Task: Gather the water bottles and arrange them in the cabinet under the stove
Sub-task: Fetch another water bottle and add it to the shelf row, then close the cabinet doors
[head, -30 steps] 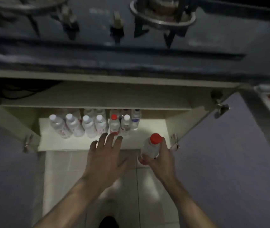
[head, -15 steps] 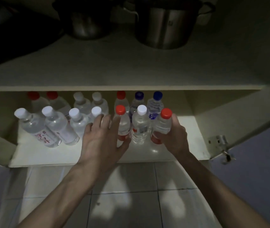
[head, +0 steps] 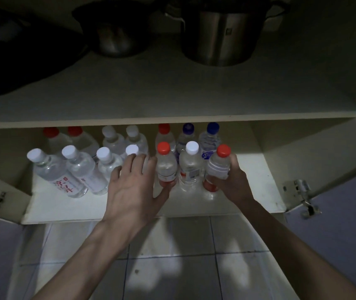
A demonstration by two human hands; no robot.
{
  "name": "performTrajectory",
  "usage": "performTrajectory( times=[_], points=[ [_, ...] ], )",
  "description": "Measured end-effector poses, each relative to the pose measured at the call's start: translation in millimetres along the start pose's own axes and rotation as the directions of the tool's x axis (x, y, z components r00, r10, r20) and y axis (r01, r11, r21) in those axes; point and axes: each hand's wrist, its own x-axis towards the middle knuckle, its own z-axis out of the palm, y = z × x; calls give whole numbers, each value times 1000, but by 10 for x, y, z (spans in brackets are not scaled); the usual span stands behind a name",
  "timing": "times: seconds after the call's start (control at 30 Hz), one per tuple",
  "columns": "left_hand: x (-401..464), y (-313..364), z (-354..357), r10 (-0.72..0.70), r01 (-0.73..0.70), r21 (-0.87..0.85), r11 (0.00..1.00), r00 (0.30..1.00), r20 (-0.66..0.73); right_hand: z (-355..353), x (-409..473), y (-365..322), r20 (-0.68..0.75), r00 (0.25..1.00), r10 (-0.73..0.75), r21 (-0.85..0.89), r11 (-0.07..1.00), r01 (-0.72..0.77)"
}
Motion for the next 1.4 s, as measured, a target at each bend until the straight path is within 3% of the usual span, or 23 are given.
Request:
performTrajectory(
  times=[0.1, 0.27, 0.47, 0.57, 0.83, 1.1, 1.2, 1.4],
  points=[
    [-120, 5, -90, -5, 5, 21, 1000, 1000, -4, -148, -109, -116, -21, 999, -33, -1, 999, 33],
    [-342, 39, -370, -23, 24, 45, 999, 1000, -15, -547, -427, -498, -54, 986, -156, -238, 961, 139],
    [-840, 207, -1251, -76, 77, -22, 997, 997, 31, -1057, -1172, -1297, -9, 928, -372, -483, 814, 322],
    [-1152, 277, -1881, -92, 93, -32, 995, 994, 52, -1323, -1577, -1867, 90, 914, -395, -585, 722, 370],
    [-1891, 66, -3096, -207, 207, 4, 978, 978, -27, -1317, -2344, -3103, 273, 794, -543, -500, 625, 600],
    [-2599, -462, -3250, -239, 277, 128, 952, 937, -254, -522, -2781, -3496, 292, 576, -763, -380, 460, 802],
    [-2905, -628, -3272, -248, 319, 134, 938, 891, -380, -135, -2972, -3612, 274, 486, -830, -259, 423, 868],
    [-3575, -768, -3389, -297, 431, 182, 884, 817, -494, 425, -3454, -3821, 300, 319, -899, -147, 287, 947]
  ],
)
